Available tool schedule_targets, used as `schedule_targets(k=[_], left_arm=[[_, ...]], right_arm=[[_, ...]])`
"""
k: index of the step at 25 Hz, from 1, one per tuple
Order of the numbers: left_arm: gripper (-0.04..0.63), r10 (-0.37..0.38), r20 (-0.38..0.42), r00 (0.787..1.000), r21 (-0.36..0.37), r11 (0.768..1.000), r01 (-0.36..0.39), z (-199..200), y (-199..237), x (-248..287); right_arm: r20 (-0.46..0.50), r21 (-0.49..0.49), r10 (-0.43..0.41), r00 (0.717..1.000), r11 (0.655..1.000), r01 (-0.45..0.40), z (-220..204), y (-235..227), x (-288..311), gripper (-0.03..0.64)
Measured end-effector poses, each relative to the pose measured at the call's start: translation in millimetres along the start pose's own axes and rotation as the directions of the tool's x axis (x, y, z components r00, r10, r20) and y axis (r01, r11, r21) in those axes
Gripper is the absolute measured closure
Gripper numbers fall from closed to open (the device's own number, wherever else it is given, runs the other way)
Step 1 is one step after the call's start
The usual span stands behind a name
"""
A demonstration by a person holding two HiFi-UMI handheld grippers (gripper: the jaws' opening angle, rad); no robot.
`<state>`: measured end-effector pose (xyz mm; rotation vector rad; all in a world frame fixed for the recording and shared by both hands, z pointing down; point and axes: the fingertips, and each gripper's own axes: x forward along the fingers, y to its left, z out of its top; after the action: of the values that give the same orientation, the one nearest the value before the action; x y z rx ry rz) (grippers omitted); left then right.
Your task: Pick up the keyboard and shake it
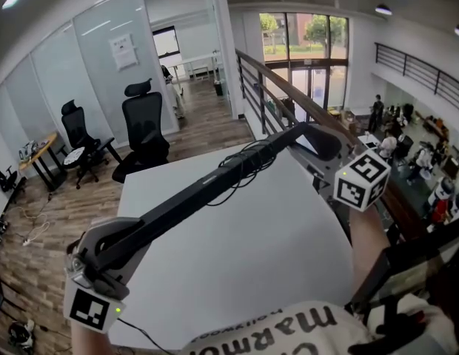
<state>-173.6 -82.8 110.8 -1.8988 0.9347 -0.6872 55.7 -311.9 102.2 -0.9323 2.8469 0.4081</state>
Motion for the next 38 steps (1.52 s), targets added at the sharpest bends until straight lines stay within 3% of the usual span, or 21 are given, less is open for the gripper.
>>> schedule_targets(k=[6, 14, 21, 28, 34, 38], left_arm=[[0.52, 0.046, -0.003, 0.999, 0.173, 0.984, -0.045, 19, -3, -2], [0.515, -0.003, -0.026, 1.0, 0.15, 0.989, 0.007, 20, 3, 11], [0.514, 0.003, -0.042, 0.999, 0.251, 0.968, 0.008, 30, 9, 15], [0.511, 0.025, -0.027, 0.999, 0.285, 0.958, -0.016, 31, 7, 13], [0.508, -0.005, -0.012, 1.0, 0.252, 0.968, 0.008, 29, 9, 14], [0.508, -0.022, 0.003, 1.0, 0.303, 0.953, 0.02, 22, 16, 25]], right_arm=[[0.086, 0.0, -0.004, 0.996, 1.0, 0.004, 5, 0, -10, 0.367], [0.032, 0.06, -0.012, 0.999, 0.998, 0.01, -9, -13, -10, 0.37], [0.068, 0.128, -0.029, 0.997, 0.992, 0.02, -13, -18, -7, 0.373], [0.079, 0.13, -0.028, 0.996, 0.991, 0.018, -11, -16, -8, 0.373], [0.058, 0.136, -0.04, 0.998, 0.99, 0.032, -14, -16, -9, 0.373], [0.031, 0.132, -0.057, 0.998, 0.99, 0.053, -22, -24, -6, 0.373]])
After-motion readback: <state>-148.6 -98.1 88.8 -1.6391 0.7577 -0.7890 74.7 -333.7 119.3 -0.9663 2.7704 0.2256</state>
